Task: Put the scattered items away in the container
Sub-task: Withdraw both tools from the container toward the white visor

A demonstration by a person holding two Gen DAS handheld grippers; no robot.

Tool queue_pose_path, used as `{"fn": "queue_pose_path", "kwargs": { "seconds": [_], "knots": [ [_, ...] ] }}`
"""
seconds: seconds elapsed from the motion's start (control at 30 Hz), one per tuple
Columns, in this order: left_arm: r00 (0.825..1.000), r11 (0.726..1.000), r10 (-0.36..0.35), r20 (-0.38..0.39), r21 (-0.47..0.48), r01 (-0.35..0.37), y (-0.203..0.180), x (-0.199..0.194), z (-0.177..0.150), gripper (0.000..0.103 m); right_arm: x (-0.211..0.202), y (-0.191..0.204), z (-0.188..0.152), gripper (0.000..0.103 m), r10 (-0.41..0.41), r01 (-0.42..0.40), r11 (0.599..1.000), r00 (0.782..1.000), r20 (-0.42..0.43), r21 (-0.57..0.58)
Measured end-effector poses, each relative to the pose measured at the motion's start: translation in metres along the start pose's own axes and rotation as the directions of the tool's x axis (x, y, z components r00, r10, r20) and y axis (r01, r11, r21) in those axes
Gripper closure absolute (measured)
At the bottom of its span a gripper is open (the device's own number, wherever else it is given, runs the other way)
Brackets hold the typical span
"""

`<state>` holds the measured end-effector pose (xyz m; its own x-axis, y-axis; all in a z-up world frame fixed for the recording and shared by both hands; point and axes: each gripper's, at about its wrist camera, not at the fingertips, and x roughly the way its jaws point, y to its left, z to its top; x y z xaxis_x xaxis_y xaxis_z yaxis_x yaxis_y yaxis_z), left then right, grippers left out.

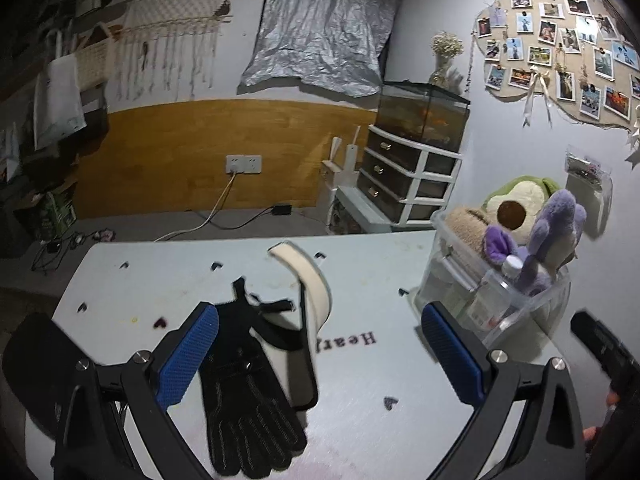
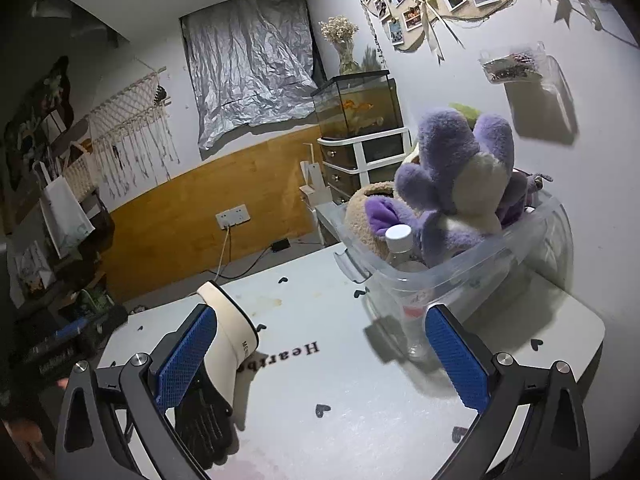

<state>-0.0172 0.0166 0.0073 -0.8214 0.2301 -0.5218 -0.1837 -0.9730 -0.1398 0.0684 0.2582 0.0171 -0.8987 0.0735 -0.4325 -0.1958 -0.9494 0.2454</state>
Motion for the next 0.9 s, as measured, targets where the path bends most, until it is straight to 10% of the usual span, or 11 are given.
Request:
{"fn": "queue_pose_path", "kwargs": {
  "seconds": [0.5,0.67,0.9],
  "knots": [
    [0.998,0.993,0.042,-0.047,-0.107,-0.047,0.046,-0.019,-0.025,0.001,0.013,0.065,-0.015,0.0,0.124,-0.136,0.981,0.988,-0.091,-0.136],
    [0.997,0.989,0.059,-0.05,-0.136,-0.065,0.064,-0.024,-0.027,0.001,0.039,0.094,-0.024,0.0,0.272,-0.324,0.927,0.928,-0.254,-0.19],
    [0.991,0.978,0.129,-0.047,-0.162,-0.135,0.085,-0.027,-0.028,0.001,0.094,0.104,-0.031,0.0,0.281,-0.349,0.931,0.871,-0.402,-0.106]
  ]
}}
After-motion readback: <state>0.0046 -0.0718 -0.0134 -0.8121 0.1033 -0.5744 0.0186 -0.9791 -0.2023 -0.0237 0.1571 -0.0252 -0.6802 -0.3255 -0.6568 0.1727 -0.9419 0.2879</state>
